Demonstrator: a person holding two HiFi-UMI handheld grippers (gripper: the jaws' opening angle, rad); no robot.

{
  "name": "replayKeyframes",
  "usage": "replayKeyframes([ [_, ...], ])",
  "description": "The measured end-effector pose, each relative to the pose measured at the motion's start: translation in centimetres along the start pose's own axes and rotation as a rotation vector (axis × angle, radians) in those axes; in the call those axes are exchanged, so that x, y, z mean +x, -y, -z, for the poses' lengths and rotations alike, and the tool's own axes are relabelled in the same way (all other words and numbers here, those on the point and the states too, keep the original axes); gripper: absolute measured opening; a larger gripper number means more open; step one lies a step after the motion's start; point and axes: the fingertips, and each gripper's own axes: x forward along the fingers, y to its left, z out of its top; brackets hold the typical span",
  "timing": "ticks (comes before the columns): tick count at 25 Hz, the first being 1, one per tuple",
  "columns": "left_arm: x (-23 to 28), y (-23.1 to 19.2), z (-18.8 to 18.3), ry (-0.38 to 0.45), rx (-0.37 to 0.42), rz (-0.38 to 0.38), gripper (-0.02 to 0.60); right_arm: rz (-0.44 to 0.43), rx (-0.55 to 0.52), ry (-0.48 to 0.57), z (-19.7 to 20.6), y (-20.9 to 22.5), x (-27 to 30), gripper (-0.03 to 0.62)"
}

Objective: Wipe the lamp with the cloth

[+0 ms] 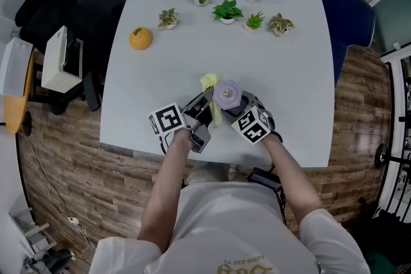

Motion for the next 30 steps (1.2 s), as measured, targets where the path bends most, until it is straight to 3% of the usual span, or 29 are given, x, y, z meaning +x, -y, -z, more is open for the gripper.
replayKeyframes([
  [22,-1.6,-0.9,2.8,-0.047,-0.06,0.009,0.028,0.006,0.003,-0.001,0.1,0.1,0.2,0.318],
  [30,-1.8,-0.2,3.6,-0.071,-0.012,0.019,0.028,0.003,0.001,0.002,0.0,0.1,0.3,0.318],
])
